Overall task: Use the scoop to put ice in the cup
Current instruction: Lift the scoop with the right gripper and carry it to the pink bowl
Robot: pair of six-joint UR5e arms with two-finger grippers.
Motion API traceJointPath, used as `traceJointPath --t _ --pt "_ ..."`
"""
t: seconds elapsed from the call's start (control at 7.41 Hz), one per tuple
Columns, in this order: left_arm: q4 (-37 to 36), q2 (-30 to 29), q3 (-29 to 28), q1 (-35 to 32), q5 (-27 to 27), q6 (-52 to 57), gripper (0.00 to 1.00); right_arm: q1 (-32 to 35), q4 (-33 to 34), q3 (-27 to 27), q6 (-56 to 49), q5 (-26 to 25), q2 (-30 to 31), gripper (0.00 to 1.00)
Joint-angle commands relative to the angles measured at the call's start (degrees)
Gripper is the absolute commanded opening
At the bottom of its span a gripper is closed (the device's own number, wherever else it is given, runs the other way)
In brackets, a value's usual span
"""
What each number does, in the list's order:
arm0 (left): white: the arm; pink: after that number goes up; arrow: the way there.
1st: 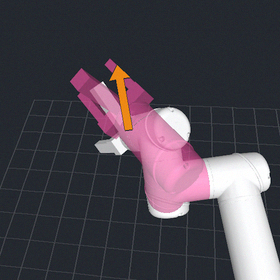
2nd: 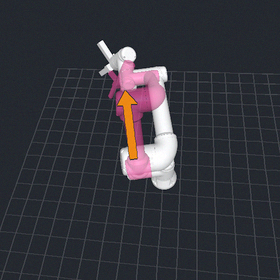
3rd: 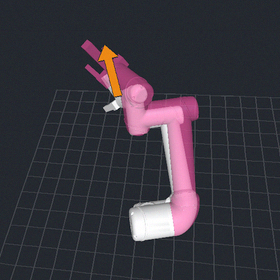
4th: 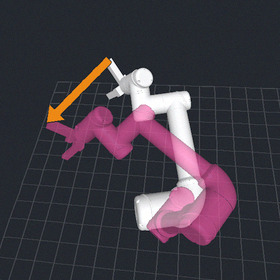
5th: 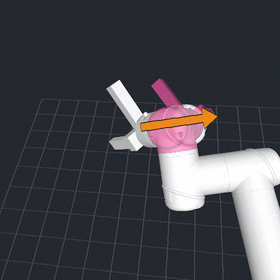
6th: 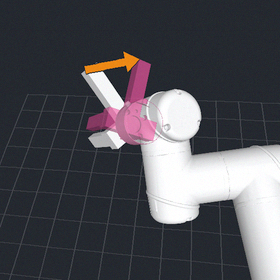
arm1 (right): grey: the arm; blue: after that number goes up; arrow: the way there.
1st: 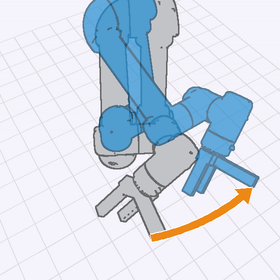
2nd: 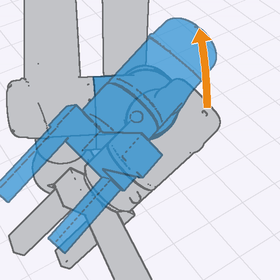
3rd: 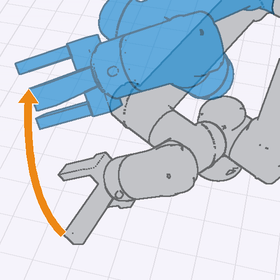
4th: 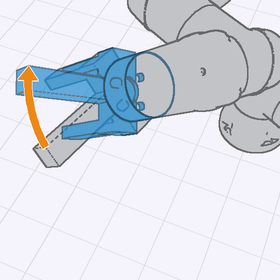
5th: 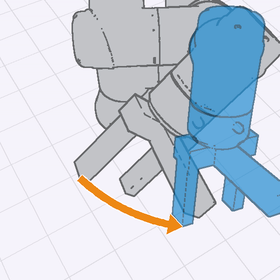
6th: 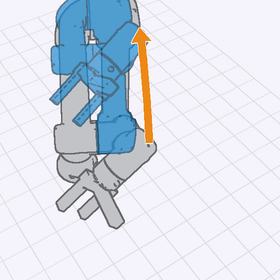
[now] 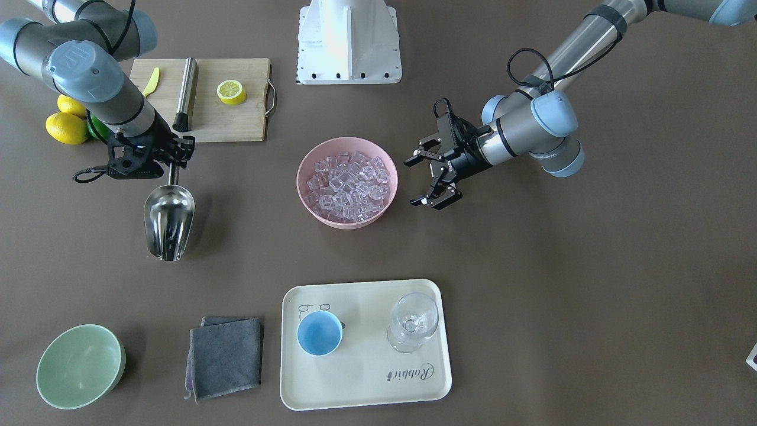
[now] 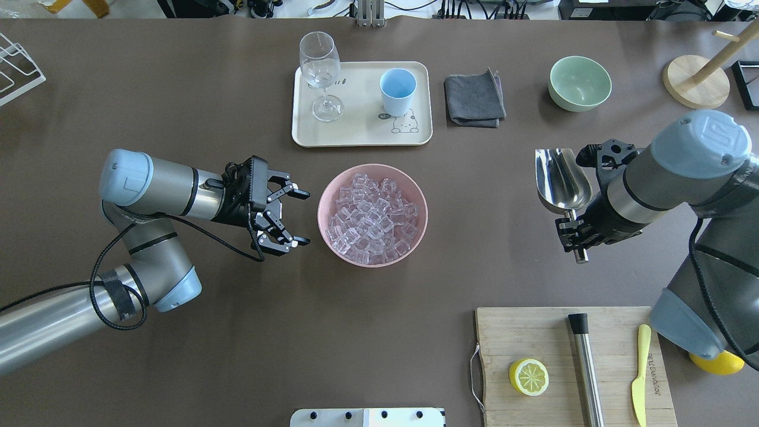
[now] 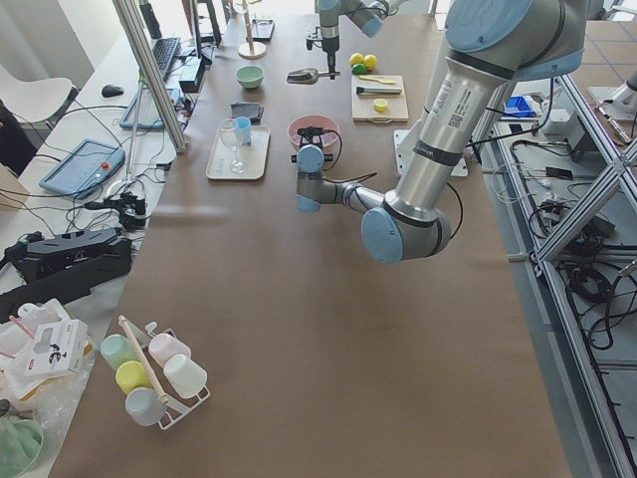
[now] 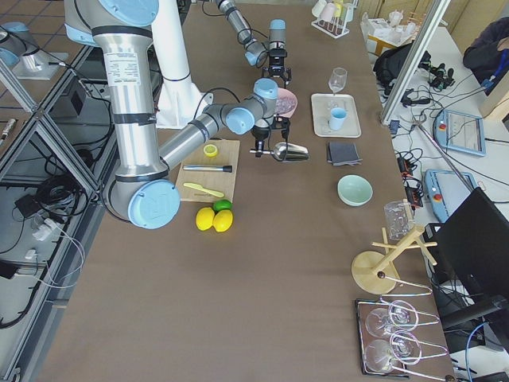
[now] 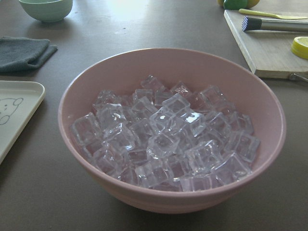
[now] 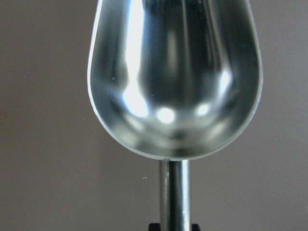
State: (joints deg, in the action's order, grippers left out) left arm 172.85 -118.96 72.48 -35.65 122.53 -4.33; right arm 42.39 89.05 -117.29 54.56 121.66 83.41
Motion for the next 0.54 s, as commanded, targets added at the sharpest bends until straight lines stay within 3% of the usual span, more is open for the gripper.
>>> traceJointPath --t 0.0,0.14,0.41 --pt "-0.76 0.13 0.03 0.49 0.43 -0.24 0.98 7.16 9.18 -6.10 -20.70 -0.19 -0.69 0.00" --pt "-3.54 0.39 1.86 0.32 0.52 -0.24 0.98 8.05 11.03 -7.32 -27.07 0.33 -1.05 0.00" --pt "-14.60 3.63 10.97 0.40 0.52 -0.24 0.98 7.80 18.83 -10.65 -29.40 3.83 -5.07 0.00"
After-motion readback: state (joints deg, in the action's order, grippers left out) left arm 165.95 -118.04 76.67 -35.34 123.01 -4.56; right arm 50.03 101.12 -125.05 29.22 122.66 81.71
